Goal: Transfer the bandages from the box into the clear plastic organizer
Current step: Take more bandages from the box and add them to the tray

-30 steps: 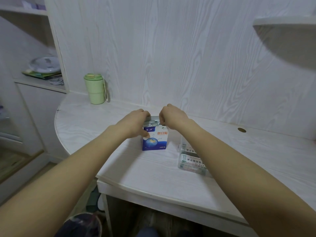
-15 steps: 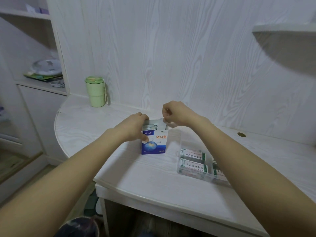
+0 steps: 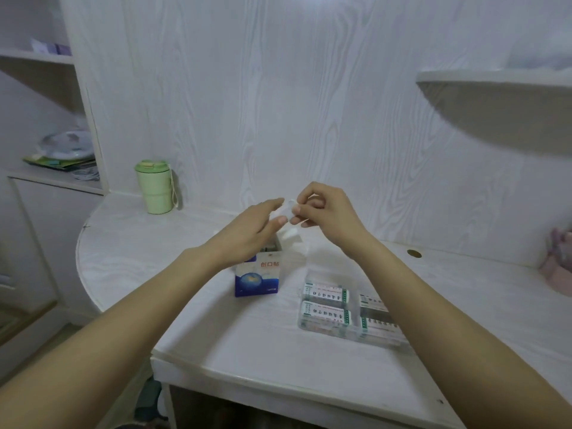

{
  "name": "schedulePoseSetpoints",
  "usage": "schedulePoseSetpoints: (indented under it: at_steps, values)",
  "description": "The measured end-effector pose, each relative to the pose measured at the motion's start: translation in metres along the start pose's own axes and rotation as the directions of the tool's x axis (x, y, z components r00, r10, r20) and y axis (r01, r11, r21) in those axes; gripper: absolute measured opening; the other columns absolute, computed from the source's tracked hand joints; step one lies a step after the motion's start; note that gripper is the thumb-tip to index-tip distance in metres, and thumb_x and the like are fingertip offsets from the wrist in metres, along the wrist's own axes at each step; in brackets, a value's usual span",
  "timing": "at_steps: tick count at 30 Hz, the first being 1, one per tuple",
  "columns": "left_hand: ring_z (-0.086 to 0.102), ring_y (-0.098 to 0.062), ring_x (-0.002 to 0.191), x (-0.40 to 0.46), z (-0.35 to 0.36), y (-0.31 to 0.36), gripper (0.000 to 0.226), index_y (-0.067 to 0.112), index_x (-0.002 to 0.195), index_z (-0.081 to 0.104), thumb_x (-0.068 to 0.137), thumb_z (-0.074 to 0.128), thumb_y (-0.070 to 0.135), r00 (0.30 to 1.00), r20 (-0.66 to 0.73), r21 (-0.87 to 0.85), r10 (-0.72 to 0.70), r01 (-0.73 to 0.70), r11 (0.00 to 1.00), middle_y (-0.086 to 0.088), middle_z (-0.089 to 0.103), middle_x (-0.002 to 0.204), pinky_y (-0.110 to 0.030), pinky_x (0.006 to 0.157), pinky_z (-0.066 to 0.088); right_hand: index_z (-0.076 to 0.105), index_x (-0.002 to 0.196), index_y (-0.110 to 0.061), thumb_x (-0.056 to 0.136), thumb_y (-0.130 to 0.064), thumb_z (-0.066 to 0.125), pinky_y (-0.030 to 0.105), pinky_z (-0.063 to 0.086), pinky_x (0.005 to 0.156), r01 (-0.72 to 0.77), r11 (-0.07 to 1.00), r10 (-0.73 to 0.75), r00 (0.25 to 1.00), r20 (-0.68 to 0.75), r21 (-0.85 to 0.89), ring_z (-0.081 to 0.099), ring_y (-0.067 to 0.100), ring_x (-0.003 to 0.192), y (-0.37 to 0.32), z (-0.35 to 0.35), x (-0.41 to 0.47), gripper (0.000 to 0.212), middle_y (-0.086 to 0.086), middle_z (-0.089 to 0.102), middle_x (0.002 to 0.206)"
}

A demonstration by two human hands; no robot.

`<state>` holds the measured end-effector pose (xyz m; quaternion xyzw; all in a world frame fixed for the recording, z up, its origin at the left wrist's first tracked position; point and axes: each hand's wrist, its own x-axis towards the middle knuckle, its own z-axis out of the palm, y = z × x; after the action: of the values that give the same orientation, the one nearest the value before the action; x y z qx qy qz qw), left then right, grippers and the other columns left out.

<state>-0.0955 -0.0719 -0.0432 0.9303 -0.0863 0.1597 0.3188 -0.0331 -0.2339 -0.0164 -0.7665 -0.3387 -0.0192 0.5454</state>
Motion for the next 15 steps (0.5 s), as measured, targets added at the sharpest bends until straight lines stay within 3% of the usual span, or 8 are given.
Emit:
schedulePoseSetpoints:
  at_steps: [2, 4, 7, 10, 15]
  values:
    - [0.054, -0.018, 0.105, -0.001, 0.007, 0.007, 0.042, 0.011, 0.125, 0.053, 0.101, 0.032, 0.039, 0.998, 0.015, -0.029, 0.06, -0.059, 0.998, -0.002, 0.06, 0.115, -0.024, 0.084, 0.039, 0.056, 0.077, -0.01, 0.087, -0.003, 0.064, 0.023, 0.053, 0.066, -0.035, 0.992, 0.038, 0.999, -0.021, 0.122, 0.068, 0.013, 0.07, 0.005, -0.01, -0.013, 0.014, 0.01, 0.067, 0.073]
    - [0.058, -0.02, 0.087, -0.003, 0.015, 0.017, 0.038, 0.005, 0.106, 0.059, 0.102, 0.032, 0.033, 0.998, 0.06, -0.167, 0.005, 0.006, 0.986, -0.004, 0.063, 0.095, -0.026, 0.076, 0.043, 0.057, 0.078, -0.01, 0.087, -0.001, 0.064, 0.022, 0.053, 0.067, -0.07, 0.977, 0.079, 0.996, -0.04, 0.199, 0.067, 0.014, 0.071, 0.011, -0.018, -0.025, 0.014, 0.011, 0.067, 0.077]
    - [0.068, -0.017, 0.077, -0.004, 0.028, 0.034, 0.032, 0.001, 0.11, 0.058, 0.103, 0.034, 0.021, 0.984, 0.171, -0.464, -0.05, 0.125, 0.877, -0.011, 0.07, 0.093, -0.025, 0.073, 0.052, 0.06, 0.081, -0.008, 0.085, 0.002, 0.065, 0.022, 0.052, 0.068, -0.105, 0.954, 0.127, 0.99, -0.063, 0.282, 0.065, 0.016, 0.071, 0.02, -0.028, -0.039, 0.012, 0.012, 0.066, 0.077]
    - [0.068, -0.014, 0.067, -0.004, 0.04, 0.045, 0.021, 0.005, 0.108, 0.058, 0.101, 0.04, 0.014, 0.986, 0.164, -0.538, -0.032, 0.116, 0.835, -0.01, 0.071, 0.088, -0.02, 0.063, 0.054, 0.066, 0.084, -0.01, 0.081, 0.001, 0.07, 0.021, 0.052, 0.066, -0.133, 0.943, 0.162, 0.984, -0.072, 0.306, 0.064, 0.013, 0.069, 0.024, -0.037, -0.051, 0.012, 0.009, 0.066, 0.076]
    - [0.072, -0.024, 0.079, -0.005, 0.054, 0.057, 0.023, 0.004, 0.112, 0.061, 0.098, 0.047, 0.016, 0.981, 0.175, -0.689, -0.081, 0.181, 0.702, -0.016, 0.072, 0.095, -0.022, 0.067, 0.057, 0.069, 0.094, -0.009, 0.077, 0.004, 0.072, 0.018, 0.052, 0.068, -0.136, 0.954, 0.187, 0.967, -0.173, 0.269, 0.066, 0.009, 0.07, 0.028, -0.048, -0.066, 0.021, 0.005, 0.07, 0.077]
